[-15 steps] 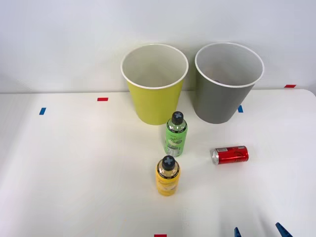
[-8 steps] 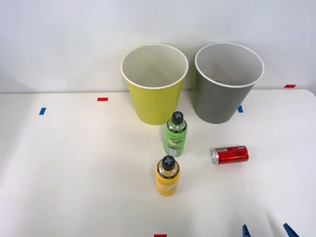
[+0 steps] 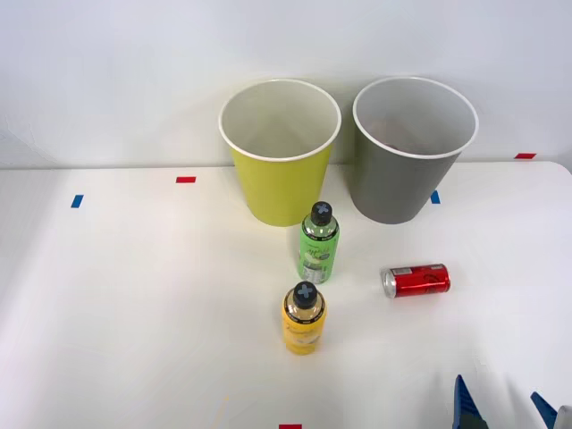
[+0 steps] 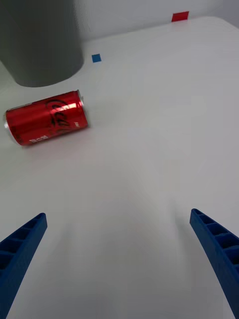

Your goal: Put cans in the gray bin, plastic bottles in the light green bin

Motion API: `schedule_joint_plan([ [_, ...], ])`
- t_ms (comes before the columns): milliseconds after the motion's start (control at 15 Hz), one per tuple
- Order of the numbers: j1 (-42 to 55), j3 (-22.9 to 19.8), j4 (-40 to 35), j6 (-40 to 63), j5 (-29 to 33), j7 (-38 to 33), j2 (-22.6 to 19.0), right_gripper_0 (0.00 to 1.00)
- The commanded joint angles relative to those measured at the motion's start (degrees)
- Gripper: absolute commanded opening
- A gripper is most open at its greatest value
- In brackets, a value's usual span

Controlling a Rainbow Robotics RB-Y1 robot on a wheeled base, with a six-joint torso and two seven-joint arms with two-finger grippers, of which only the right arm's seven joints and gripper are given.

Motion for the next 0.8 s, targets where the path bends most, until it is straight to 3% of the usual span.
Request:
schedule_joint_plan([
  [67, -3.95, 2.91, -10.29, 18.65, -2.52, -1.57, -3.40, 1.00],
  [333, -13.71, 2.12, -10.38, 30.43, -9.20, -3.60, -3.40, 1.00],
  [800, -31.11, 1.50, -10.38, 54.51, -12.19, -22.23, -3.48, 1.00],
])
